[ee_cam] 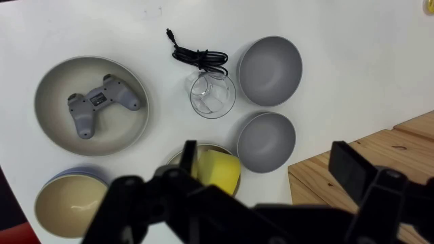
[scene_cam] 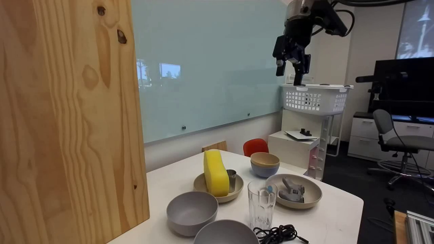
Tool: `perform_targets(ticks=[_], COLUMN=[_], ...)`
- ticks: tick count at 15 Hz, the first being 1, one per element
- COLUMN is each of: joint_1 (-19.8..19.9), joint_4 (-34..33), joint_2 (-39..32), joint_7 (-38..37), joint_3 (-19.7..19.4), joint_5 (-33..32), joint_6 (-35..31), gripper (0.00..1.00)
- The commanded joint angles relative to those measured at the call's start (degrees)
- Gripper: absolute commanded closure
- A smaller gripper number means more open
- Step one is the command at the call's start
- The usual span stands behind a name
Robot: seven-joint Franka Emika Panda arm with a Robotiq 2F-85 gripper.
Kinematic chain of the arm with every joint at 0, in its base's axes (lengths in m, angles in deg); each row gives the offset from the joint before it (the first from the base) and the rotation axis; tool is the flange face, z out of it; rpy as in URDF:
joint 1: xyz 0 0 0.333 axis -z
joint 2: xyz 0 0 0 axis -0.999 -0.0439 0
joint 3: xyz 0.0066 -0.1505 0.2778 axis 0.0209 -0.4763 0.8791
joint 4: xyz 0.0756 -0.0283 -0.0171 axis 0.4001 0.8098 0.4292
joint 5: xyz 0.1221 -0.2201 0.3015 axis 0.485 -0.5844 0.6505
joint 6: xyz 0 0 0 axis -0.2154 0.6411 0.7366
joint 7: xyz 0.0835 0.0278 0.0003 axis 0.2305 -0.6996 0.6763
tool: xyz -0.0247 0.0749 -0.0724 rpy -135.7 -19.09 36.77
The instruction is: Remove the brown bowl from the grey bowl
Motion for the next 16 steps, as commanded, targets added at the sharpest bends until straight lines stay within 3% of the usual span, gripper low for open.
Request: perform_targets(ticks=[1,7,11,16], joint_1=[1.75,1.75,3.43,6.67], joint_4=[-0.14,-0.14,-1.64,-3.63], joint_2=[-0.19,-0.19,-1.33,-2.42], joint_7=[0.66,0.66,-0.37,1.28], joint_3=[1.35,1.35,2.86,1.10], joint_5=[0.67,0.67,-2.51,-7.51], joint_6=[0.25,0.25,-2.54,-2.70], gripper=[0.00,0.00,0.00,0.00])
